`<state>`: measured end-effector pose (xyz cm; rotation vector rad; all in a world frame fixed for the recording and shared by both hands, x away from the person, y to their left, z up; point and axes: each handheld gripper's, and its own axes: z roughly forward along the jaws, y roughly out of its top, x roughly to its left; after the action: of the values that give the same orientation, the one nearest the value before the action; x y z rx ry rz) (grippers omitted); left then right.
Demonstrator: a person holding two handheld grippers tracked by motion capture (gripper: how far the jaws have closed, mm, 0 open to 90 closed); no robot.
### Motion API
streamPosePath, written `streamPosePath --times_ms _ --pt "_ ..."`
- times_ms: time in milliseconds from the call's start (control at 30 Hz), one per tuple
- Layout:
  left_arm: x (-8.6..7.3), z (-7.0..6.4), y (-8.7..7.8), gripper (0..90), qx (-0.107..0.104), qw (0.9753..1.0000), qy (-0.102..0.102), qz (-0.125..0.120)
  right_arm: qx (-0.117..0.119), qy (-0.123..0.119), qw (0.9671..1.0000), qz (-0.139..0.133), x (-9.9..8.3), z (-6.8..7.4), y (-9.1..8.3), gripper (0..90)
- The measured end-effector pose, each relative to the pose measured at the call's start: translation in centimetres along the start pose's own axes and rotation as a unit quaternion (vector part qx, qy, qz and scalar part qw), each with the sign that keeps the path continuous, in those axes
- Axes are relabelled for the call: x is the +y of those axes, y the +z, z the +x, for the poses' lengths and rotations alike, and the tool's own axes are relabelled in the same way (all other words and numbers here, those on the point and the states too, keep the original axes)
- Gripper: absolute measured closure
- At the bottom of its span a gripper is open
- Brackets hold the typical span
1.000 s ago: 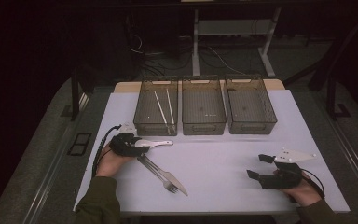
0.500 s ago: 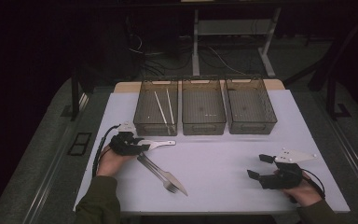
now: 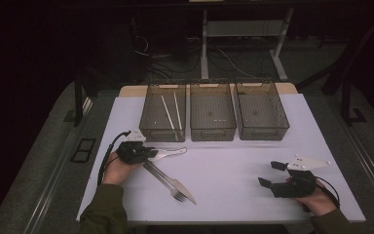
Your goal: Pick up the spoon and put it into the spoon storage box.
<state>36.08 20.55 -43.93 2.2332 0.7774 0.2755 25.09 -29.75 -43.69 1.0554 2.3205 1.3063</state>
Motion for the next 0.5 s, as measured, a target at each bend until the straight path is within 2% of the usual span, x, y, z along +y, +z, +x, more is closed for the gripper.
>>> streamPosePath --times_ms 333,500 --pt "0.41 -0.66 0.15 81.7 0.007 0.9998 0.021 0.002 0.001 -0.002 1.0 0.0 0.02 0.02 -0.02 20.6" --pt "0.74 -0.96 0.23 81.9 0.007 0.9998 0.018 0.008 0.001 -0.002 1.0 0.0 0.03 0.02 -0.02 20.5"
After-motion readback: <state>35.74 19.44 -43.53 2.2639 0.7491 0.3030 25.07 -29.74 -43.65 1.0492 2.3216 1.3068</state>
